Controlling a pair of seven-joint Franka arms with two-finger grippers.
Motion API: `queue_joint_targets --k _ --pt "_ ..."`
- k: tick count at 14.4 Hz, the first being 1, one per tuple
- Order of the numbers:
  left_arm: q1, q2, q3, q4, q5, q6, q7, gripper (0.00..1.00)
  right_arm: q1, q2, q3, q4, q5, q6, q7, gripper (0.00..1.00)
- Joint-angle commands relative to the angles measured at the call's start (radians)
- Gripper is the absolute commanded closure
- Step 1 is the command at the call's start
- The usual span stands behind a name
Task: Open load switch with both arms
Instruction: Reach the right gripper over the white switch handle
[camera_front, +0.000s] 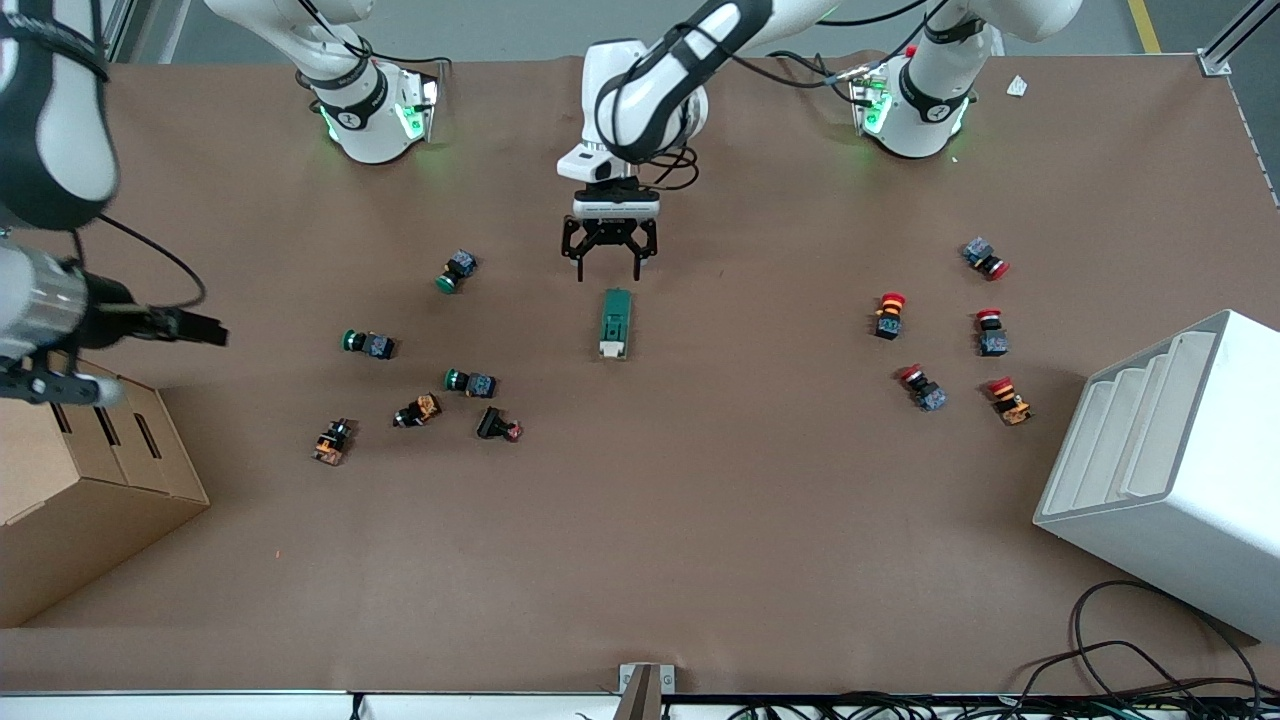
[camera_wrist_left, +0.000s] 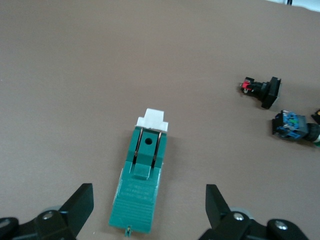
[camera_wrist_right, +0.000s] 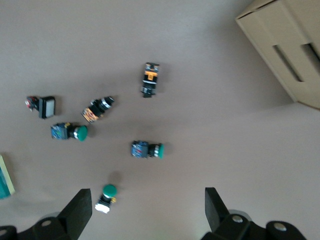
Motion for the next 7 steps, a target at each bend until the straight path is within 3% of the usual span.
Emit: queue_joint_targets --k 1,5,7 --pt "-0.048 0.055 0.005 0.013 0.102 -0.098 -0.067 0.01 0.087 0.060 0.002 -0.001 0.010 0.047 0.223 0.00" --pt "-0.088 0.141 0.005 0.015 0.219 -0.275 -0.088 0.00 0.237 0.123 0.002 0.000 0.015 0.088 0.610 0.00" --pt "-0.106 0.159 0.004 0.032 0.238 -0.299 -0.116 0.00 0.308 0.172 0.002 0.005 0.055 0.117 0.821 0.00"
